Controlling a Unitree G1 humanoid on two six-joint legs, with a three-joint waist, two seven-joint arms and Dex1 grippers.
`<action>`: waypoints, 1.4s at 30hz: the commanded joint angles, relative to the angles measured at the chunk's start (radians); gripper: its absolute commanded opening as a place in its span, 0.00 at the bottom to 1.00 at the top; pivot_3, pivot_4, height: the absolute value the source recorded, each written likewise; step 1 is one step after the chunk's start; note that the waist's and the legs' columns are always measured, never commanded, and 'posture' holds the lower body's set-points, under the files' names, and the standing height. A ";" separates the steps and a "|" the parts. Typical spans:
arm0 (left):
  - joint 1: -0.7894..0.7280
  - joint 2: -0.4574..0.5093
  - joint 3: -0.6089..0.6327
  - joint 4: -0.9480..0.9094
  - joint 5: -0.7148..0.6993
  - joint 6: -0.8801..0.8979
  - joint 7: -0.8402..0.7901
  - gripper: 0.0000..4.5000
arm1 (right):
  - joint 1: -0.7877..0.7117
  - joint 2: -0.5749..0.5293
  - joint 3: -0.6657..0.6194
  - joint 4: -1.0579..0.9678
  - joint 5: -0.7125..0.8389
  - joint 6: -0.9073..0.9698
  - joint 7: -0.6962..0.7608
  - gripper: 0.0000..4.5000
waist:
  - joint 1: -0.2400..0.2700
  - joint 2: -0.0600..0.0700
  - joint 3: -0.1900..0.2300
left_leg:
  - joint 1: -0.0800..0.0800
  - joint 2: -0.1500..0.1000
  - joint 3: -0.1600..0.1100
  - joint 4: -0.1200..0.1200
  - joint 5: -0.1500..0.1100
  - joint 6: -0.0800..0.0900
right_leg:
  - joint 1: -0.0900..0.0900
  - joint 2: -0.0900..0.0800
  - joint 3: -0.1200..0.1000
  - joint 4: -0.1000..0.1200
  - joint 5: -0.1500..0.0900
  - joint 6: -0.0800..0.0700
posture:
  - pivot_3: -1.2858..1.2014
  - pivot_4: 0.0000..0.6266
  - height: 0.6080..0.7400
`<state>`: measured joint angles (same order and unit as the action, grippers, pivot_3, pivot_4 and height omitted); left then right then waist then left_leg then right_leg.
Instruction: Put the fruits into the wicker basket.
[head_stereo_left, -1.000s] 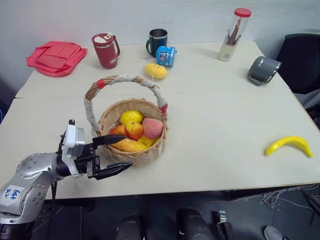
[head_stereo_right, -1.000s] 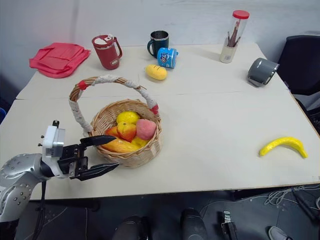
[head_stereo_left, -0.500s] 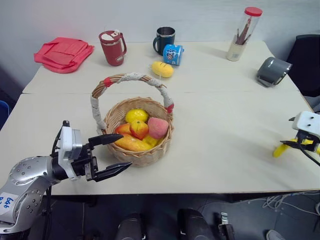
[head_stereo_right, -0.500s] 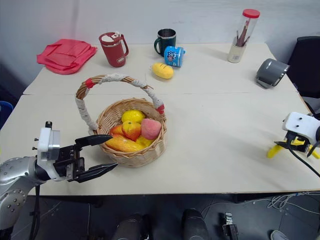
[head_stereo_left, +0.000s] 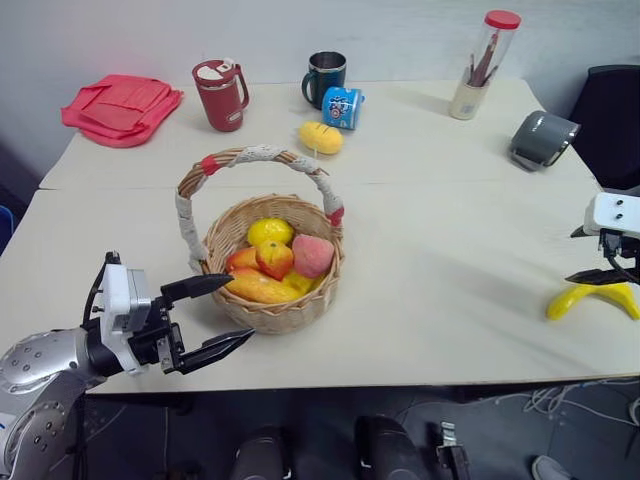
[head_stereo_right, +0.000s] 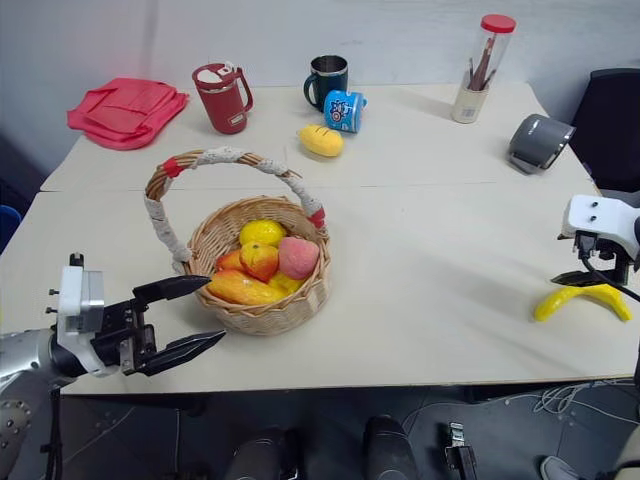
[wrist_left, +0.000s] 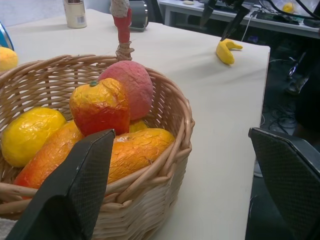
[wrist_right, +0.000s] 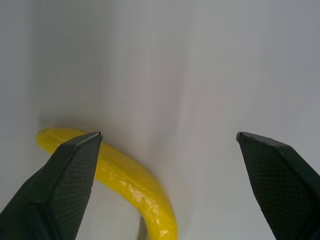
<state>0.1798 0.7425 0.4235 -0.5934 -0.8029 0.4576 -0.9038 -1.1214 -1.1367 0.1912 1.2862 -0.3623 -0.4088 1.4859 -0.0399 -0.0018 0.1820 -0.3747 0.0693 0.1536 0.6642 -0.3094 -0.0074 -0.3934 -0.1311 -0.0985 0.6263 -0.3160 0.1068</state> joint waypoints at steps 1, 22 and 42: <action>0.003 -0.009 0.005 -0.032 -0.005 -0.023 0.004 1.00 | 0.007 -0.052 0.027 0.006 -0.031 -0.023 0.032 0.99 | -0.001 0.000 0.000 | 0.000 0.000 0.000 0.000 0.000 0.000 | 0.000 0.000 0.000 0.000 0.000 0.000 | 0.52 0.24 1.00; 0.002 -0.030 0.018 -0.023 0.005 -0.036 0.033 1.00 | 0.029 0.111 0.083 0.045 -0.063 -0.084 -0.005 0.19 | -0.020 0.000 0.000 | 0.000 0.001 0.000 0.002 0.000 0.000 | 0.000 0.001 0.000 0.001 0.000 0.000 | 0.52 0.24 1.00; 0.294 -0.136 0.202 -0.046 -0.018 -0.076 0.051 1.00 | 0.211 0.480 -0.018 -1.549 1.506 1.025 -0.299 0.10 | 0.015 -0.006 -0.002 | -0.004 0.008 -0.006 0.002 -0.006 0.000 | -0.004 0.001 -0.003 0.002 0.000 -0.002 | 0.52 0.24 1.00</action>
<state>0.4685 0.6082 0.6036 -0.6187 -0.8024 0.4008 -0.8563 -0.8981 -0.6709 0.2139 -0.2362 1.1557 0.6294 1.2388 -0.0250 -0.0082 0.1801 -0.3796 0.0770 0.1478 0.6669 -0.3152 -0.0073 -0.3976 -0.1302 -0.1016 0.6284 -0.3161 0.1050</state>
